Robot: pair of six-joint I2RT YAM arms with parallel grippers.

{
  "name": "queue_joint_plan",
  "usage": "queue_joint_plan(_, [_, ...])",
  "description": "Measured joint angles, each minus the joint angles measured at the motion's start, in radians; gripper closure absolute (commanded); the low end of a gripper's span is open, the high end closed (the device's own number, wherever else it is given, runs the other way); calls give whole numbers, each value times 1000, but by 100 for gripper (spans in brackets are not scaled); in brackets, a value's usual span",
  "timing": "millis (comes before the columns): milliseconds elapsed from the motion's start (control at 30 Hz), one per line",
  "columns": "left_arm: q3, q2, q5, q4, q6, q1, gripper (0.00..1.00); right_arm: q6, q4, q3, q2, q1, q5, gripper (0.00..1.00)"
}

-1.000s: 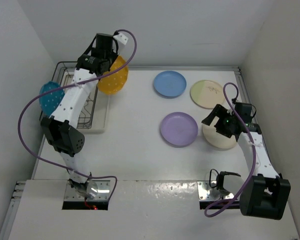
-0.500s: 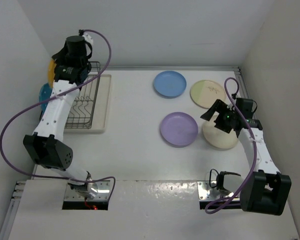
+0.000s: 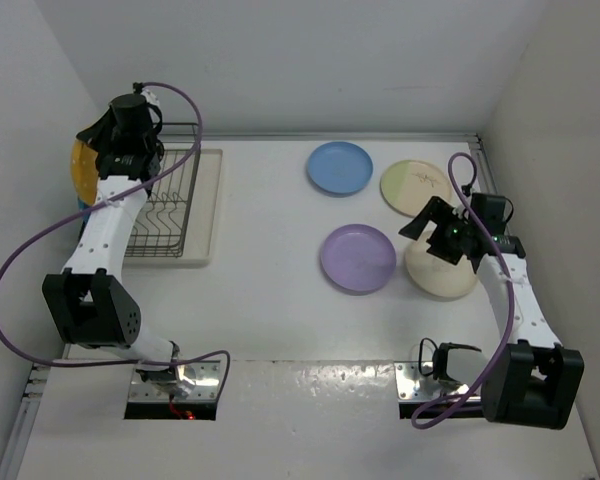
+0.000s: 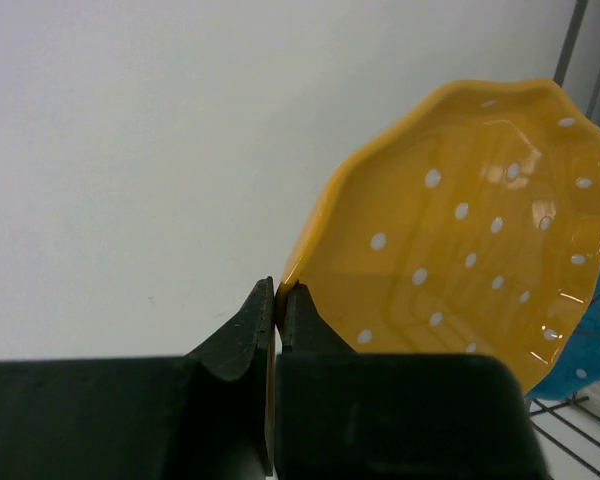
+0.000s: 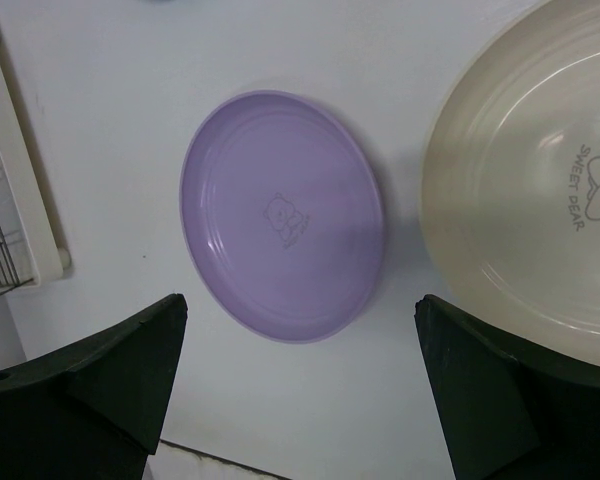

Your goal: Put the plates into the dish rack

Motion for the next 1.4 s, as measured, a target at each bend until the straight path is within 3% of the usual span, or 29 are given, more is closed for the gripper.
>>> queue_joint_plan(233, [-77, 2, 19, 75, -2, 42, 100, 0, -18, 0, -20, 0, 10, 4])
queue_joint_plan(967, [-235, 59, 85, 82, -140, 60, 99, 1, -45, 0, -57, 0, 29, 0])
queue_joint_plan(1133, [-238, 81, 78, 62, -180, 61, 71, 24, -87, 0, -55, -7, 111, 0])
queue_joint_plan(1167, [-237, 81, 73, 60, -189, 63, 61, 36, -98, 0, -51, -23, 126, 0])
queue_joint_plan(1400, [-216, 82, 74, 2, -244, 82, 41, 118, -176, -2, 4, -253, 237, 0])
